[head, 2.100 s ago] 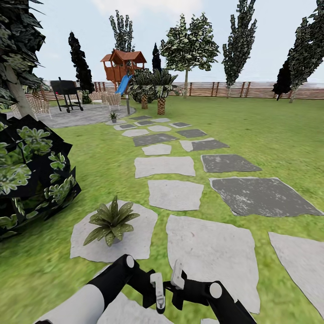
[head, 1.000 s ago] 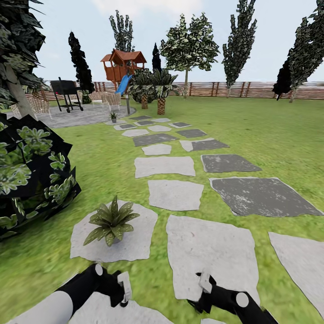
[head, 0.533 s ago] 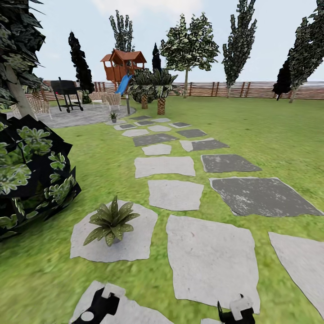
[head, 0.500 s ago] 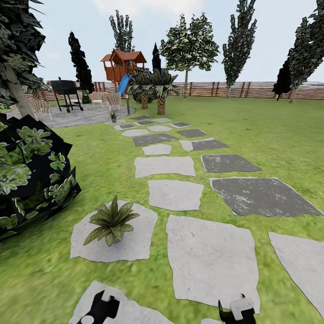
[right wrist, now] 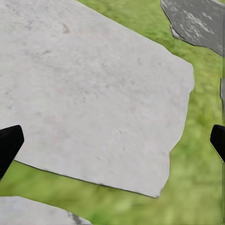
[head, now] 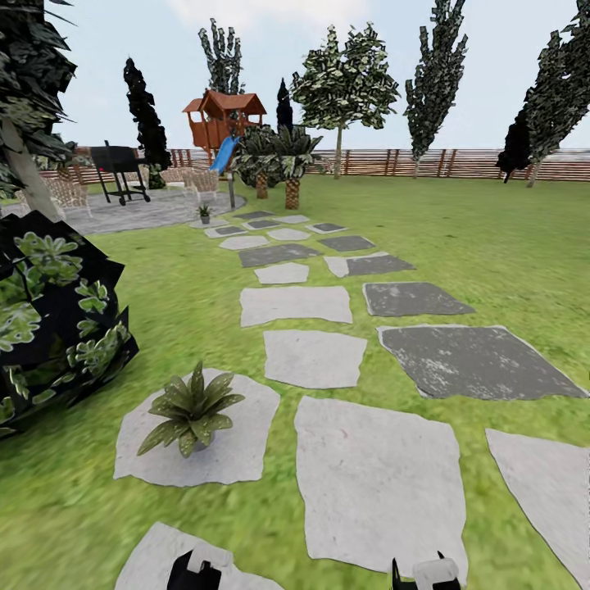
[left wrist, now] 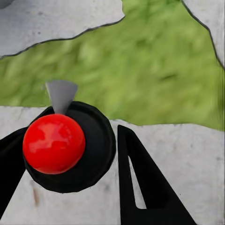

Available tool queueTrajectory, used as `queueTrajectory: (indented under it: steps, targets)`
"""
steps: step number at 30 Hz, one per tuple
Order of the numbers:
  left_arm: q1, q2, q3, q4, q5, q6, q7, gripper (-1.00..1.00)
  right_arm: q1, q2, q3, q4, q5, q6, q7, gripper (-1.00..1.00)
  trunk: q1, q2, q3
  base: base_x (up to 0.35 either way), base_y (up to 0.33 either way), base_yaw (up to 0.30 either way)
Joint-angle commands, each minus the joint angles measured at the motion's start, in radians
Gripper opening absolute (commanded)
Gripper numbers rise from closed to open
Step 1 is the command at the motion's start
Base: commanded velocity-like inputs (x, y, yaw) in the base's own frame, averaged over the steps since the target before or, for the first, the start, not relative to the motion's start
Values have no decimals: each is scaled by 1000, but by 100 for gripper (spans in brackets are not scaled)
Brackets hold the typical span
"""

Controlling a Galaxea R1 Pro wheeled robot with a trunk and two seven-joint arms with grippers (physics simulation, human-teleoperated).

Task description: Pick up the pesticide atomizer in the garden and spray insectifuge to fully cover both potted plants in the garden.

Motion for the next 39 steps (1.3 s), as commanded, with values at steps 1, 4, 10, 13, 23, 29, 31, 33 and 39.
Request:
queueTrajectory:
  steps: [1, 4, 10, 13, 23, 29, 31, 33, 39]
  targets:
    - [-1, 0, -9, 1, 10, -4, 4, -100, -1, 0, -9, 1, 11, -2, -4, 100, 0, 0, -1, 143, -261, 0]
    - [-1, 0, -9, 1, 10, -4, 4, -100, -1, 0, -8, 1, 11, -2, -4, 100, 0, 0, -1, 141, -263, 0]
    - [-1, 0, -9, 1, 10, -4, 4, -100, -1, 0, -8, 1, 11, -2, -4, 100, 0, 0, -1, 138, -264, 0]
    - [-1, 0, -9, 1, 10, -4, 4, -100, -1, 0, -8, 1, 11, -2, -4, 100, 0, 0, -1, 135, -264, 0]
    - [-1, 13, -7, 2, 10, -3, 5, -100, -1, 0, -5, 9, 20, 3, 0, 100, 0, 0, -1, 222, -245, 0]
    - [-1, 13, -7, 4, 10, -3, 5, -100, -1, -3, -6, 10, 20, 3, -1, 100, 0, 0, -1, 281, -205, 0]
    - [-1, 12, -7, 4, 10, -3, 5, -100, -1, -3, -6, 10, 18, 3, -2, 100, 0, 0, -1, 287, -197, 0]
    - [-1, 12, -7, 4, 9, -3, 5, -100, 0, -3, -6, 10, 17, 3, -3, 100, 0, 0, -1, 288, -197, 0]
    - [-1, 12, -7, 4, 9, -4, 5, -100, 1, -2, -6, 10, 17, 3, -1, 100, 0, 0, -1, 293, -183, 0]
